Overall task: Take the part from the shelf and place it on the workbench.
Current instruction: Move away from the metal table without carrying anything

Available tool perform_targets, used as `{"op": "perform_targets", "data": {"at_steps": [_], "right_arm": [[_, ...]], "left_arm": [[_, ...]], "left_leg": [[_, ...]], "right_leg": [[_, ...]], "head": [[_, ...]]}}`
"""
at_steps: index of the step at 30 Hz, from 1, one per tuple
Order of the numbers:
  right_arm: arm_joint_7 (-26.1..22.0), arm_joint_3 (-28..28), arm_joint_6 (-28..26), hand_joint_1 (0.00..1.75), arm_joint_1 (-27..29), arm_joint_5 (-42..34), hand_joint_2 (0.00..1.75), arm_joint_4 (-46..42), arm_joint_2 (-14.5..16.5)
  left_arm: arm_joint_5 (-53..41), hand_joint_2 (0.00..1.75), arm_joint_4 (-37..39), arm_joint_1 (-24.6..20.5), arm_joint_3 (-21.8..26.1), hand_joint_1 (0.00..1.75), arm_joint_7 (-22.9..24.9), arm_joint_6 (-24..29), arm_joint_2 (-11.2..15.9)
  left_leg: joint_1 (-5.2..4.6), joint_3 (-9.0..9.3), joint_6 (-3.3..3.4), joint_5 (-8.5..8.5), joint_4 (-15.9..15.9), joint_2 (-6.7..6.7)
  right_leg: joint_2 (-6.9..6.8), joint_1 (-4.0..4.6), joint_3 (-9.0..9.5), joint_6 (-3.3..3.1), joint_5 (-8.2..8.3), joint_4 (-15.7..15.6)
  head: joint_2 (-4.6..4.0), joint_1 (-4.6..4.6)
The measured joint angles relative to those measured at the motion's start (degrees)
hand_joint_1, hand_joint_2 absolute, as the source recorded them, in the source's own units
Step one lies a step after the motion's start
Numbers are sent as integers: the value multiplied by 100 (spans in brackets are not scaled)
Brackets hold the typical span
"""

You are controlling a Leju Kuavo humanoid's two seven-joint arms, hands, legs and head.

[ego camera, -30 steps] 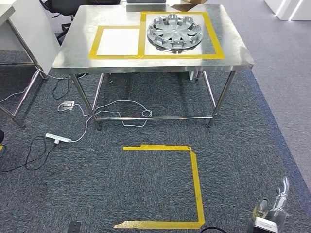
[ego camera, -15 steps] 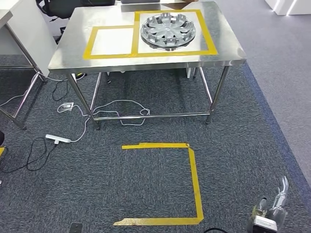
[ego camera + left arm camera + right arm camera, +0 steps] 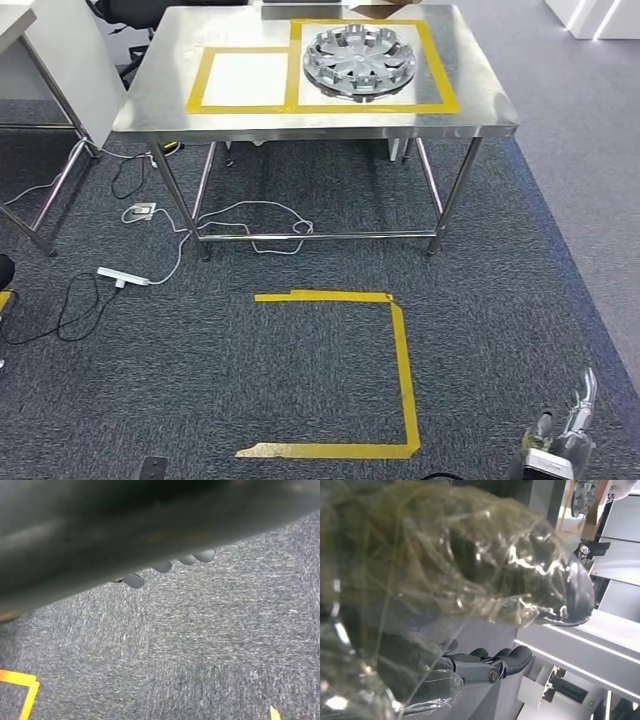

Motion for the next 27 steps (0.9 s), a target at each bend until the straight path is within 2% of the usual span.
{"op": "perform_targets", "data": {"at_steps": [1,2,5,6,8,10,11,12,13,14,15,16,18,19,21,22,23,24,26,27], "right_arm": [[-1,0,0,0,-7,0,0,0,0],[-2,-2,1,0,-11,0,0,0,-1],[-2,-14,5,0,1,2,0,0,0],[-2,-18,8,0,2,2,0,0,1],[-2,-22,9,0,-6,2,0,1,1],[-2,-28,8,0,-7,2,0,2,1],[21,-32,21,0,-5,16,0,5,1],[116,-48,58,0,-25,45,0,38,0],[296,-92,80,0,-101,59,0,176,-11],[626,-189,75,0,-278,42,0,498,-55],[1179,-382,47,0,-546,-24,0,1049,-139],[1872,-675,-31,0,-809,-130,0,1775,-238],[3145,-1336,-180,0,-1132,-287,0,3315,-408],[3400,-1589,-231,0,-1219,-308,0,4079,-463],[3258,-1840,-251,0,-1442,-276,0,5391,-546],[3109,-1901,-249,0,-1551,-248,0,5852,-582],[3013,-1949,-247,0,-1635,-221,0,6172,-597],[2966,-2003,-248,0,-1723,-198,0,6439,-624],[2947,-2124,-247,0,-1898,-166,0,6970,-687],[2952,-2180,-246,0,-1959,-153,0,7206,-727]], "left_arm": [[0,0,0,-3,1,0,0,-1,-2],[0,0,0,-5,1,0,0,-1,-2],[0,0,0,-7,3,0,0,1,-2],[0,0,0,-7,4,0,0,1,0],[0,0,0,-6,7,0,0,1,3],[0,0,0,1,12,0,0,1,0],[5,0,0,6,15,0,0,-7,-1],[26,0,0,12,24,0,0,-35,-2],[59,0,0,17,37,0,0,-72,-3],[95,0,0,22,56,0,-1,-115,-4],[131,0,0,19,76,0,-2,-152,-7],[152,0,0,6,91,0,-5,-169,-16],[172,0,0,-19,110,0,-13,-176,-50],[176,0,0,-5,122,0,-15,-175,-66],[185,0,0,45,164,0,-14,-174,-83],[186,0,0,47,184,0,-13,-174,-87],[189,0,0,29,197,0,-12,-174,-92],[191,0,0,11,207,0,-11,-175,-97],[198,0,0,8,227,0,-8,-180,-102],[203,0,0,21,238,0,-4,-181,-105]], "left_leg": [[-12,-7,-24,0,13,-3],[-23,-20,-55,6,23,-6],[-21,-60,-157,27,45,-9],[-13,-80,-188,-19,94,-11],[2,-250,-241,-314,503,-16],[11,-578,-275,-719,1277,-17],[14,-702,-284,-828,1582,-17],[16,-743,-283,-826,1710,-18],[17,-686,-274,-722,1631,-18],[17,-537,-254,-540,1365,-28],[12,-317,-225,-334,944,-66],[5,-106,-198,-207,539,-135],[-22,139,-152,-100,17,-255],[-33,147,-136,-123,-23,-267],[-32,132,-80,-88,-48,-185],[-22,133,-41,-67,-72,-133],[-10,129,1,-40,-96,-90],[0,122,32,-17,-113,-53],[-7,94,55,-2,-112,15],[-9,86,54,1,-110,53]], "right_leg": [[3,-3,186,-18,105,-363],[6,0,301,-38,150,-588],[12,11,339,-132,171,-691],[10,6,335,-172,189,-697],[-2,-9,323,-244,222,-715],[-9,1,293,-277,235,-712],[-4,6,282,-283,240,-711],[9,10,275,-285,245,-710],[33,12,271,-281,251,-709],[74,13,270,-273,261,-710],[120,10,270,-260,273,-709],[152,5,272,-238,288,-716],[166,4,264,-168,299,-720],[167,4,257,-128,312,-733],[222,0,224,-60,342,-746],[228,-3,182,-36,311,-705],[209,-9,97,-17,212,-560],[169,-14,-43,-1,46,-284],[97,-19,-413,33,-344,520],[84,-17,-545,43,-443,824]], "head": [[0,-4],[0,-11],[0,-24],[0,-28],[0,-52],[0,-72],[0,-71],[0,-72],[0,-71],[0,-75],[0,-83],[0,-91],[0,-93],[0,-89],[0,-92],[0,-94],[0,-81],[0,-62],[0,-28],[0,-27]]}}
